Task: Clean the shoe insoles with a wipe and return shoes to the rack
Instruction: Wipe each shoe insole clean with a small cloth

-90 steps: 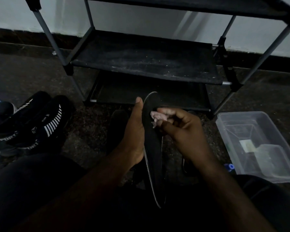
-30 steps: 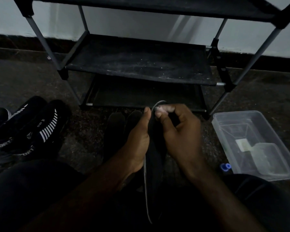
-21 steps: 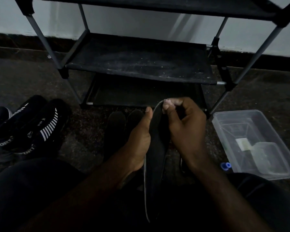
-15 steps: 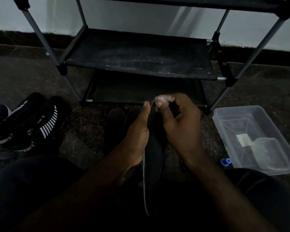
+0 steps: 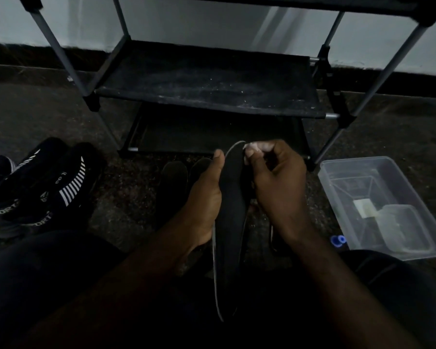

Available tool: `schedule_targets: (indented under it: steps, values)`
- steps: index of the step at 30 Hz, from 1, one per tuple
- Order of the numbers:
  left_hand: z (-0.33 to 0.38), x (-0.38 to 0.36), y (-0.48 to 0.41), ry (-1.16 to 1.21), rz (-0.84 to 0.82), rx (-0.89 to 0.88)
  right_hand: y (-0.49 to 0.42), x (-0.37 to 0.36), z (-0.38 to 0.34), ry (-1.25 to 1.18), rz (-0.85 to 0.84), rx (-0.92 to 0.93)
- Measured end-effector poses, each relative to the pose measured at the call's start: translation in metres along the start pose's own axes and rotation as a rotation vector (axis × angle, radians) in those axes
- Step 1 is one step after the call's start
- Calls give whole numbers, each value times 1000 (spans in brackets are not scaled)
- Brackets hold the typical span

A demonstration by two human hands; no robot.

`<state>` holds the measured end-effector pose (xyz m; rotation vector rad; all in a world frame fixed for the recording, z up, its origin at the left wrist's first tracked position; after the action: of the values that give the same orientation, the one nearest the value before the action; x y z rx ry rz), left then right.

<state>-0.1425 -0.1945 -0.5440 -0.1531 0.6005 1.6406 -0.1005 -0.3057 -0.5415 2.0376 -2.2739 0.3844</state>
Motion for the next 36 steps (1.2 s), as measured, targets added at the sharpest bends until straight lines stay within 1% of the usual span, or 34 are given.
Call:
schedule_targets:
  steps: [2,9,11,14,17,19,23,24,25,27,29,31,33,36]
  values:
    - [1,1,0,-11,0,2,2,1,2,64,-23,-20]
    - [8,7,-2,-60,54,-53,14,2,0,249,-238,78]
    - [7,5,-2,-56,41,-54,13,2,1,255,-201,121]
    - [1,2,-1,-78,-23,-56,1,3,-2,214,-66,163]
    - [4,2,1,-107,-14,-53,-3,2,-2,224,-52,154]
    - [9,4,0,-106,42,-68,5,-1,-2,264,-121,174]
    - [19,11,-6,-21,164,-78,34,-11,-2,279,-368,227]
    - [20,12,-7,-4,179,-84,38,-12,-2,286,-382,245]
    - [19,12,-7,5,184,-85,38,-13,-1,307,-362,265]
    - [16,10,-5,7,158,-70,29,-12,0,360,-231,288]
    - [11,7,-3,-10,105,-57,13,-8,1,376,-70,253]
    - [8,3,-1,-43,70,-67,5,-4,1,337,1,208]
    - [10,4,-1,-51,89,-72,12,-5,-1,312,-49,236]
    - [16,8,-3,-17,166,-78,37,-13,-1,277,-282,278]
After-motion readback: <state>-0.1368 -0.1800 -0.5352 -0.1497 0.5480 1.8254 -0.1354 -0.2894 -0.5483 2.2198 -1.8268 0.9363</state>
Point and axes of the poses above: each hand's wrist, its own y-axis away from the middle knuckle, its own x-axis out of the back of the hand, z = x × y, the point moved 1 cm from there along -y, towards the middle knuckle, and after that the axes turned 7 degrees about -x, right-handed, at the moved point
